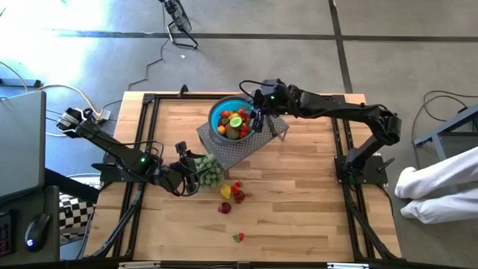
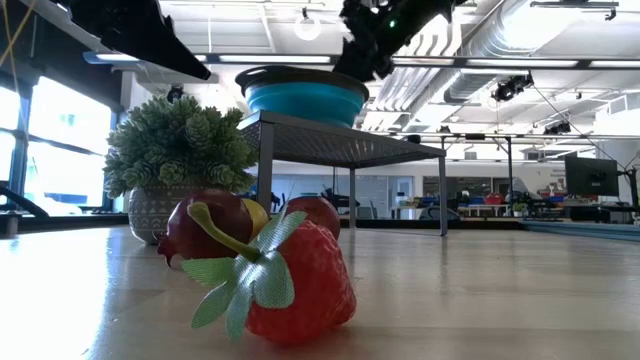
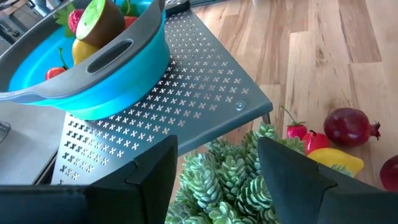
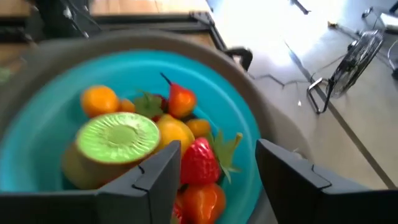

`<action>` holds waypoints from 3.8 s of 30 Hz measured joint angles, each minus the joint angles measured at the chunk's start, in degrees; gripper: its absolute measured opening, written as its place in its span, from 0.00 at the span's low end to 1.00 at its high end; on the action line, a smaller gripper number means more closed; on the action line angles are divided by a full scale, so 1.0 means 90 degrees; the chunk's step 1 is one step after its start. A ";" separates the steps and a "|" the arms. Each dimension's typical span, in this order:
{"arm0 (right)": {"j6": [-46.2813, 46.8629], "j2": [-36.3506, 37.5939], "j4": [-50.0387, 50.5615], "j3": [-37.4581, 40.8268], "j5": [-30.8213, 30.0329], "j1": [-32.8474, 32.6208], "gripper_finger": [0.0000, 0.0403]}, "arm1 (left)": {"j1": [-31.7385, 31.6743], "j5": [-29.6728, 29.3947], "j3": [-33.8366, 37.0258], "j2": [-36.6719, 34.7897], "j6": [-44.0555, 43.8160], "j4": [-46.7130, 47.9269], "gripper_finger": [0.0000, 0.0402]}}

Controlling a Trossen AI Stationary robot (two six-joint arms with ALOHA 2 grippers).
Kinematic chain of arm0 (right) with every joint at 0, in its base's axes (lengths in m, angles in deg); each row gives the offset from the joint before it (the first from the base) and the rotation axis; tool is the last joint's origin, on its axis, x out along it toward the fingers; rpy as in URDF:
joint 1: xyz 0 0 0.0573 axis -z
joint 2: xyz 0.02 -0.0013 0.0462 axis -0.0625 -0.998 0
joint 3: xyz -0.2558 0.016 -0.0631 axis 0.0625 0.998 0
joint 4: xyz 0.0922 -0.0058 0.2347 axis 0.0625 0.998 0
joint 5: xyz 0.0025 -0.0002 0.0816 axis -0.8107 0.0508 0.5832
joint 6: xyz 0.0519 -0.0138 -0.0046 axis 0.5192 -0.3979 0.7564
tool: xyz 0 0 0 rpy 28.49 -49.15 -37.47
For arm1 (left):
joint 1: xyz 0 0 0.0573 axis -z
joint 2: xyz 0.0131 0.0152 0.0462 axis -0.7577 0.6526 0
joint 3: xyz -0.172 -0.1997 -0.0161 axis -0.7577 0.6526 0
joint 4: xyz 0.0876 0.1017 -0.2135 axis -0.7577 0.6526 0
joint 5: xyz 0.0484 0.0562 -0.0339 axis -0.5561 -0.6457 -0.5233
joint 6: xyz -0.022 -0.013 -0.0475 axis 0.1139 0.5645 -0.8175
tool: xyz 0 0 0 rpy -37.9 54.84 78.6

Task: Pick & Place Fruit
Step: Put the pomegranate into the blue strainer bowl on the shelf

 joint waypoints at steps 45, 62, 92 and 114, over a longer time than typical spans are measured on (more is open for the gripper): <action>0.0548 0.1145 0.0745 0.0000 -0.0934 -0.4314 0.05 | 0.0002 0.0801 -0.0004 -0.0228 0.0335 -0.1481 0.54; 0.1415 -0.0148 0.0157 0.0002 -0.0995 -0.4702 0.01 | 0.0005 0.1657 -0.0005 -0.0209 -0.0194 -0.1479 0.54; 0.1446 0.0098 0.1514 0.0320 -0.1008 -0.4430 0.01 | 0.0362 0.1857 -0.0154 0.1283 -0.1001 -0.1917 0.54; 0.1373 0.2173 -0.2680 0.3687 -0.0489 -0.3859 0.01 | 0.1214 0.0714 -0.0918 0.2174 -0.1496 -0.1613 0.54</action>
